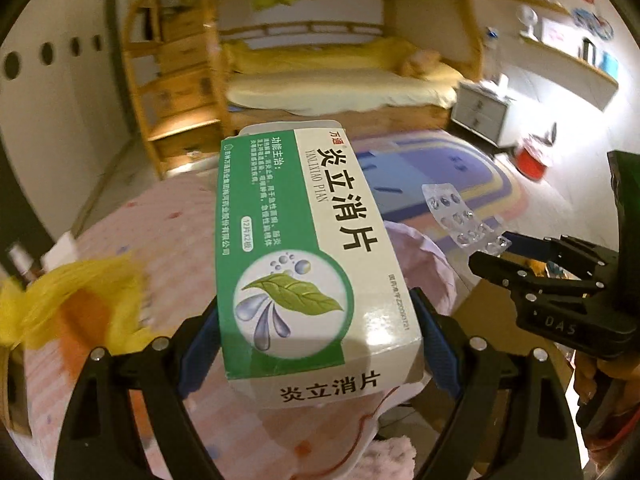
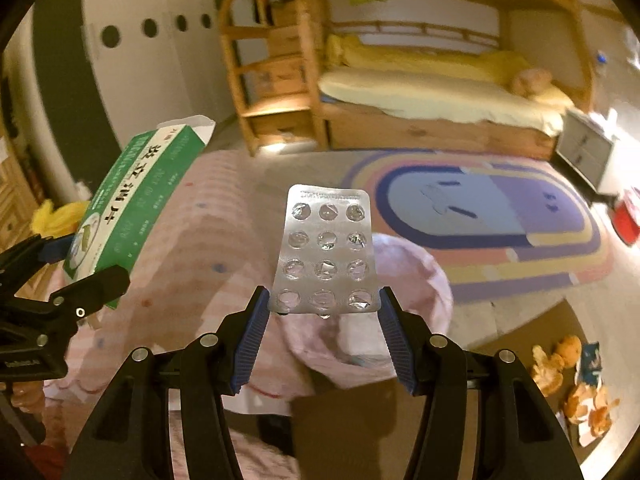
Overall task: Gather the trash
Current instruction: 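Carry the medicine box and blister pack over the pink bin and open both grippers, then return both tools to the table toward the yellow net and orange glove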
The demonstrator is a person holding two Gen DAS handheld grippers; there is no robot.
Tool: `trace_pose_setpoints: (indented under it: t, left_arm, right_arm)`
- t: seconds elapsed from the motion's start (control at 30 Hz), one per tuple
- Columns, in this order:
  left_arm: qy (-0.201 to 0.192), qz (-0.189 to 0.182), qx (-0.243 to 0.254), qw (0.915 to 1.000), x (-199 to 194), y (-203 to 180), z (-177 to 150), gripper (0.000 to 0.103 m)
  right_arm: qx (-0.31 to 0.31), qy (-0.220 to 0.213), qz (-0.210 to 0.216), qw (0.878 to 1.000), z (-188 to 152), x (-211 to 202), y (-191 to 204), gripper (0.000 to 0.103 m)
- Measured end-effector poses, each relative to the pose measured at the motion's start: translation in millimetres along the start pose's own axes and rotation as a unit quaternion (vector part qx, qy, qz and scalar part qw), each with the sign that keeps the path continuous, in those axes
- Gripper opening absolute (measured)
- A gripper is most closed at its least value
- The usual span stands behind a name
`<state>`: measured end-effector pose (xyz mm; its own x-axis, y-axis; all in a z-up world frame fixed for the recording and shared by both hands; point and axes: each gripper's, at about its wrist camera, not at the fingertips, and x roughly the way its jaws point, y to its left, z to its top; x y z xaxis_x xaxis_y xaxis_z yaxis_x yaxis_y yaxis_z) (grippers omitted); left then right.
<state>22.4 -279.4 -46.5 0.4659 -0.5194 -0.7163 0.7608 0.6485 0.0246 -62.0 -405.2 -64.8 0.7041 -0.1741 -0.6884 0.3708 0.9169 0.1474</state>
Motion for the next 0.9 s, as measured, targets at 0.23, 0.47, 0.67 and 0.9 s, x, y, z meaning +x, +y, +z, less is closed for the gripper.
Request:
trace_pose_setpoints:
  t: [0.23, 0.47, 0.67, 0.9]
  left_arm:
    - [0.023, -0.034, 0.024, 0.9989, 57.5, -21.0, 19.0, 0.085]
    - [0.025, -0.059, 0.016, 0.9978, 94.3, -26.1, 43.7, 0.086]
    - [0.015, -0.057, -0.003, 0.9982, 100.0, -21.2, 51.3, 0.095]
    - [0.015, -0.011, -0.041, 0.999, 71.7, 4.2, 35.9, 0.095]
  right_arm:
    - [0.013, 0.033, -0.015, 0.999, 0.5, 39.5, -35.7, 0.056]
    - [0.02, 0.051, -0.014, 0.998, 5.3, 79.5, -53.1, 0.059]
    - [0.043, 0.061, -0.007, 0.997, 5.1, 96.9, -63.8, 0.071]
    - [0.063, 0.057, -0.012, 0.996, -4.8, 60.9, -65.0, 0.071]
